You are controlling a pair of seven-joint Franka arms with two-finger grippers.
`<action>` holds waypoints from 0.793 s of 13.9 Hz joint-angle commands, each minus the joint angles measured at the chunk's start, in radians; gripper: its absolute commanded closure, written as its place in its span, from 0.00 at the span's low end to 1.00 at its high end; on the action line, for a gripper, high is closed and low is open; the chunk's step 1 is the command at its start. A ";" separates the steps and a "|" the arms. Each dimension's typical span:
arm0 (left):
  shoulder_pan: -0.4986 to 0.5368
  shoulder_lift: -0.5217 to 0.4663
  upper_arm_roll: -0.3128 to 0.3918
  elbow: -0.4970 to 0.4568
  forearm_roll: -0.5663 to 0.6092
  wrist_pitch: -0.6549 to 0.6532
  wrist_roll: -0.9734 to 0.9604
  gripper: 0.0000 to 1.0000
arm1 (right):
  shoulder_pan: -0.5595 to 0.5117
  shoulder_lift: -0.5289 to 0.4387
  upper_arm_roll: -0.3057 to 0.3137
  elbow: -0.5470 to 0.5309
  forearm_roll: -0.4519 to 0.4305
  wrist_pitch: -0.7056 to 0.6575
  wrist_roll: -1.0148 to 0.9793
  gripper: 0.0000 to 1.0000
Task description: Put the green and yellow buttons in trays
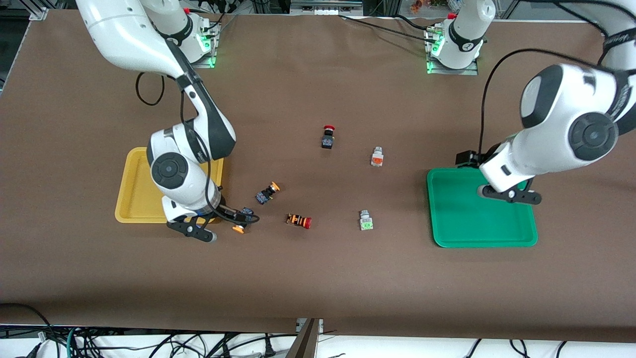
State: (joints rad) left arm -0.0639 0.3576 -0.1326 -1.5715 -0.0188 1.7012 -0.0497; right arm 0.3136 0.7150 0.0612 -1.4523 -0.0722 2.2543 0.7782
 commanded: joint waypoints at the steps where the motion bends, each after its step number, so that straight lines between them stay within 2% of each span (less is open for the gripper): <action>1: -0.051 0.095 0.007 0.042 -0.016 0.066 0.008 0.00 | 0.007 0.061 -0.004 0.016 -0.014 0.103 0.079 0.01; 4: -0.099 0.150 0.007 0.041 -0.016 0.116 -0.050 0.00 | 0.016 0.106 -0.004 0.015 -0.014 0.174 0.084 0.02; 8: -0.174 0.214 0.008 0.041 -0.016 0.219 -0.108 0.00 | 0.042 0.132 -0.009 0.013 -0.018 0.200 0.161 0.05; 11: -0.192 0.256 0.008 0.031 -0.013 0.267 -0.108 0.00 | 0.042 0.138 -0.009 0.004 -0.018 0.202 0.164 0.09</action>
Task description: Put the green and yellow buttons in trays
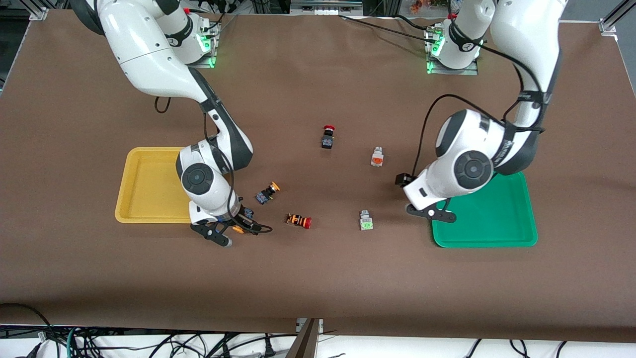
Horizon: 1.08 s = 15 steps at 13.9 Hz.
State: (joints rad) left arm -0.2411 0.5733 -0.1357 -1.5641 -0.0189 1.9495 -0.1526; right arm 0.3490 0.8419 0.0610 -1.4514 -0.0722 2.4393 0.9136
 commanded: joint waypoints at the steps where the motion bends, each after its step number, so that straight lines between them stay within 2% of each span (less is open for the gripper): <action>1: -0.015 0.042 0.011 0.024 -0.013 0.019 -0.005 0.00 | 0.007 0.019 -0.010 0.002 -0.018 0.017 0.028 0.13; 4: -0.017 0.043 0.011 0.022 -0.007 0.020 -0.005 0.00 | -0.002 0.026 -0.015 -0.010 -0.018 0.018 0.028 0.18; 6: -0.027 0.080 0.011 0.018 -0.004 0.020 -0.008 0.00 | -0.001 0.026 -0.015 -0.024 -0.018 0.032 0.028 0.32; 10: -0.099 0.102 0.008 -0.036 -0.018 0.023 -0.022 0.00 | -0.002 0.026 -0.015 -0.026 -0.020 0.034 0.016 0.82; 12: -0.116 0.100 0.007 -0.089 -0.044 0.070 -0.042 0.00 | -0.007 0.022 -0.015 -0.015 -0.021 0.032 -0.010 1.00; 15: -0.132 0.088 -0.036 -0.152 -0.070 0.083 -0.073 0.00 | -0.040 -0.003 -0.020 -0.010 -0.021 -0.014 -0.157 1.00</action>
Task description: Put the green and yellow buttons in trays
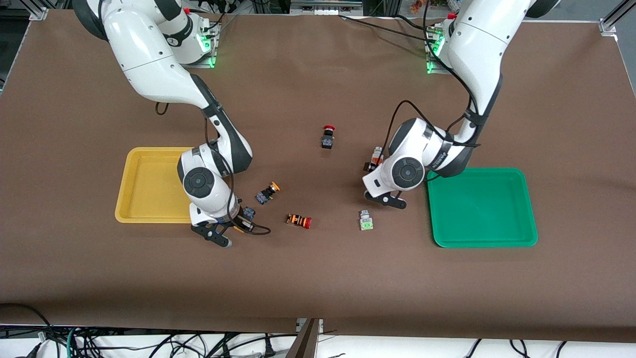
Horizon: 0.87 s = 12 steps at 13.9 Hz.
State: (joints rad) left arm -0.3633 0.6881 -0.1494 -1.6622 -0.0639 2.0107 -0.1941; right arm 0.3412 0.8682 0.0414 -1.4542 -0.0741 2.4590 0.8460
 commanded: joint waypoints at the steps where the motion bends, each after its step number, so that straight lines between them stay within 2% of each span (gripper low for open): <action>1: -0.012 -0.032 -0.027 -0.066 -0.025 0.022 -0.062 0.00 | -0.059 -0.053 0.000 -0.005 -0.015 -0.095 -0.150 1.00; 4: -0.019 -0.070 -0.036 -0.180 -0.025 0.097 -0.067 0.00 | -0.129 -0.121 0.000 0.023 -0.004 -0.270 -0.353 1.00; 5: -0.017 -0.082 -0.038 -0.229 -0.024 0.152 -0.065 0.06 | -0.146 -0.145 0.000 0.018 -0.003 -0.306 -0.393 1.00; 6: -0.019 -0.082 -0.038 -0.240 -0.020 0.169 -0.062 0.40 | -0.165 -0.162 0.000 0.015 -0.003 -0.345 -0.419 1.00; 7: -0.019 -0.082 -0.039 -0.232 -0.020 0.169 -0.064 0.77 | -0.175 -0.170 0.000 0.011 -0.003 -0.376 -0.444 1.00; 8: -0.017 -0.091 -0.041 -0.229 -0.020 0.166 -0.065 0.92 | -0.183 -0.179 0.000 -0.004 -0.001 -0.386 -0.461 1.00; 9: -0.014 -0.104 -0.041 -0.226 -0.020 0.154 -0.062 0.98 | -0.191 -0.192 0.000 -0.027 -0.001 -0.387 -0.472 1.00; 10: -0.011 -0.116 -0.039 -0.223 -0.020 0.125 -0.057 1.00 | -0.205 -0.205 0.000 -0.050 -0.001 -0.387 -0.476 1.00; 12: 0.000 -0.140 -0.036 -0.203 -0.020 0.073 -0.050 1.00 | -0.237 -0.241 0.000 -0.132 0.008 -0.385 -0.507 0.93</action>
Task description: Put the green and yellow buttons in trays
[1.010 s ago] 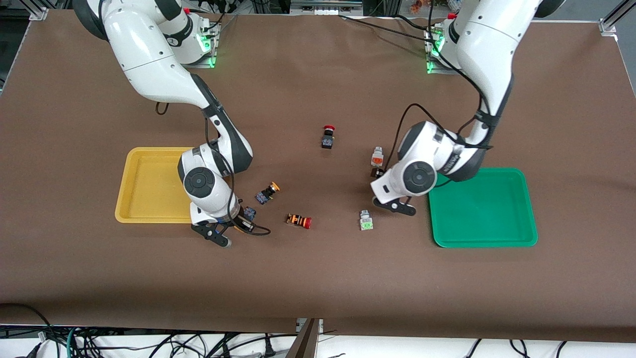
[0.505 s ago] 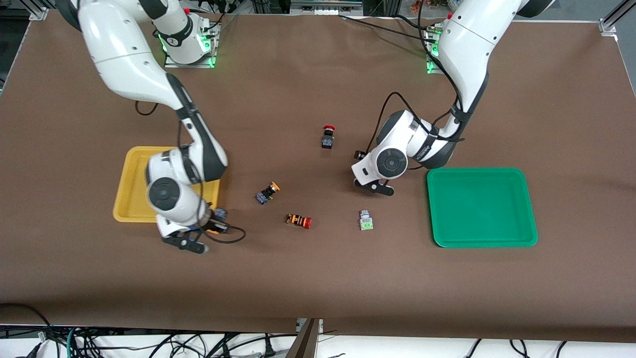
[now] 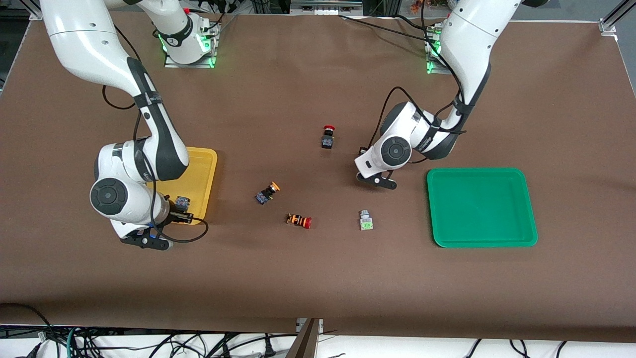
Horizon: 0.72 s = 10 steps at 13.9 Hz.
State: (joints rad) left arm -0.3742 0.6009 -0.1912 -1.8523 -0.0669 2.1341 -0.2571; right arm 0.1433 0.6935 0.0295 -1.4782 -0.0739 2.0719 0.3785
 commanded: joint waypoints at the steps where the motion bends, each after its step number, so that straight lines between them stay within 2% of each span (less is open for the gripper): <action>1: 0.023 -0.053 0.006 0.019 -0.008 -0.087 0.015 1.00 | -0.068 -0.086 0.012 -0.153 0.009 0.004 -0.067 0.93; 2: 0.037 -0.053 0.009 0.056 -0.002 -0.133 0.019 1.00 | -0.086 -0.098 0.012 -0.190 0.016 0.004 -0.101 0.83; 3: 0.063 -0.052 0.013 0.100 -0.002 -0.173 0.056 1.00 | -0.112 -0.104 0.012 -0.221 0.020 0.004 -0.139 0.82; 5: 0.142 -0.052 0.019 0.151 0.016 -0.210 0.131 1.00 | -0.155 -0.115 0.013 -0.263 0.031 0.002 -0.197 0.70; 6: 0.179 -0.053 0.022 0.169 0.077 -0.212 0.160 1.00 | -0.160 -0.123 0.012 -0.283 0.042 0.001 -0.204 0.59; 8: 0.250 -0.052 0.021 0.194 0.226 -0.212 0.238 1.00 | -0.162 -0.141 0.010 -0.310 0.043 -0.001 -0.204 0.15; 9: 0.289 -0.052 0.021 0.202 0.274 -0.212 0.295 1.00 | -0.171 -0.141 0.010 -0.309 0.043 -0.007 -0.205 0.01; 10: 0.323 -0.050 0.022 0.203 0.286 -0.210 0.356 1.00 | -0.172 -0.143 0.010 -0.304 0.043 -0.016 -0.205 0.01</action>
State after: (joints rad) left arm -0.1029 0.5493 -0.1588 -1.6687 0.1651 1.9452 -0.0026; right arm -0.0147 0.5962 0.0294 -1.7427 -0.0493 2.0692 0.1895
